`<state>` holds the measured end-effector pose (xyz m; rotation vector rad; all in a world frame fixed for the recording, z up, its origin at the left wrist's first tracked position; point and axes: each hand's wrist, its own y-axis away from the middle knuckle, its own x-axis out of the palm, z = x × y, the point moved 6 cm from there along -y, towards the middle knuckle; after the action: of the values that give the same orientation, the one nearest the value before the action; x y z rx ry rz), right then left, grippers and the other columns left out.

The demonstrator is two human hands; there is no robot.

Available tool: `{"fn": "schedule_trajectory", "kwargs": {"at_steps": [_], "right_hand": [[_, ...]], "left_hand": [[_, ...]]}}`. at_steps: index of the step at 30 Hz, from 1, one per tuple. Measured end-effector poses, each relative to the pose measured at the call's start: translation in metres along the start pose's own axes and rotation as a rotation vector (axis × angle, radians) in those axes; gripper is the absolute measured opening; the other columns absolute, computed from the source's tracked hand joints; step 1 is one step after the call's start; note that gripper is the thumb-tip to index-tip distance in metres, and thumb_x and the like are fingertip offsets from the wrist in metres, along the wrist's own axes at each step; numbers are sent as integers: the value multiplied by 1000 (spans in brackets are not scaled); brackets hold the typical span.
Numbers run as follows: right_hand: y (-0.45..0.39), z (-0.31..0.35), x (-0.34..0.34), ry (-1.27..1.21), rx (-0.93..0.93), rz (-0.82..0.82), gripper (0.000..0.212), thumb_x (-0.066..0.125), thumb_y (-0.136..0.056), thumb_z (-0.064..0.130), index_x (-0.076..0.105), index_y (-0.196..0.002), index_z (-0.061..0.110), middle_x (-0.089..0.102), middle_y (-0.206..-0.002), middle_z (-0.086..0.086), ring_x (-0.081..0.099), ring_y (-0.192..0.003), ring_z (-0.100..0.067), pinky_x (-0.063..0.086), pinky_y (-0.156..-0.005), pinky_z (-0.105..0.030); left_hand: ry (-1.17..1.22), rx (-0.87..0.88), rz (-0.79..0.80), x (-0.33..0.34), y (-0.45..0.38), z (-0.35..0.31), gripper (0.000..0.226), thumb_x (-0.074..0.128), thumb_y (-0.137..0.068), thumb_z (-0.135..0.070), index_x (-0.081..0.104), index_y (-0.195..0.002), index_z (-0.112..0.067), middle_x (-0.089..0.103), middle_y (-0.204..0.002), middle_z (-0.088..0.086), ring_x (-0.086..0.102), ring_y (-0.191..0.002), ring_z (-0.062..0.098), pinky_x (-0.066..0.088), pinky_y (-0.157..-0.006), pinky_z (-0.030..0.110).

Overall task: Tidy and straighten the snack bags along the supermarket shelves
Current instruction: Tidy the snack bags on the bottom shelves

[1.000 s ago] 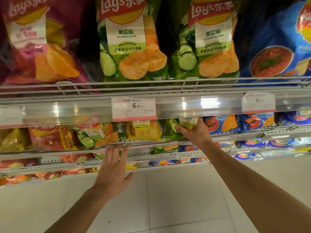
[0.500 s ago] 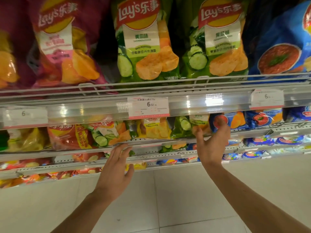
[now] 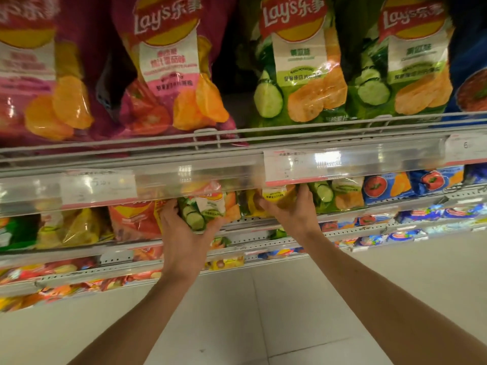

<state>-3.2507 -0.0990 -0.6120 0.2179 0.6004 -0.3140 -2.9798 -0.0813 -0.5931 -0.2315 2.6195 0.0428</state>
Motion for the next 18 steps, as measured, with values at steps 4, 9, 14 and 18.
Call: {"fn": "schedule_trajectory", "kwargs": {"at_steps": [4, 9, 14, 18], "right_hand": [[-22, -7, 14, 150, 153, 74, 120, 86, -64, 65, 19, -152, 17, 50, -145, -9, 49, -134, -34, 47, -110, -49], [-30, -11, 16, 269, 182, 42, 109, 82, -61, 73, 37, -144, 18, 60, -137, -5, 57, -128, -31, 49, -107, -47], [-19, -7, 17, 54, 108, -24, 87, 86, -62, 67, 56, -130, 21, 71, -118, 6, 68, -111, -16, 57, -86, -26], [-6, -1, 16, -20, 52, -56, 84, 89, -62, 60, 54, -128, 21, 69, -117, 7, 67, -111, -15, 60, -92, -35]], "left_hand": [[108, -89, -14, 6, -16, 4, 106, 86, -46, -62, 35, -129, -20, 52, -121, -8, 54, -113, 13, 43, -98, 28], [167, -213, 80, 16, -42, 18, 128, 86, -43, -63, 27, -146, -14, 55, -138, 2, 50, -129, 21, 31, -105, 25], [134, -231, -57, 1, -50, 20, 64, 92, -55, -48, 51, -101, -36, 58, -93, -21, 57, -102, 14, 36, -91, 25], [135, -222, -40, -5, -52, 14, 71, 91, -57, -48, 59, -116, -25, 64, -110, -9, 56, -108, 13, 38, -98, 28]]}}
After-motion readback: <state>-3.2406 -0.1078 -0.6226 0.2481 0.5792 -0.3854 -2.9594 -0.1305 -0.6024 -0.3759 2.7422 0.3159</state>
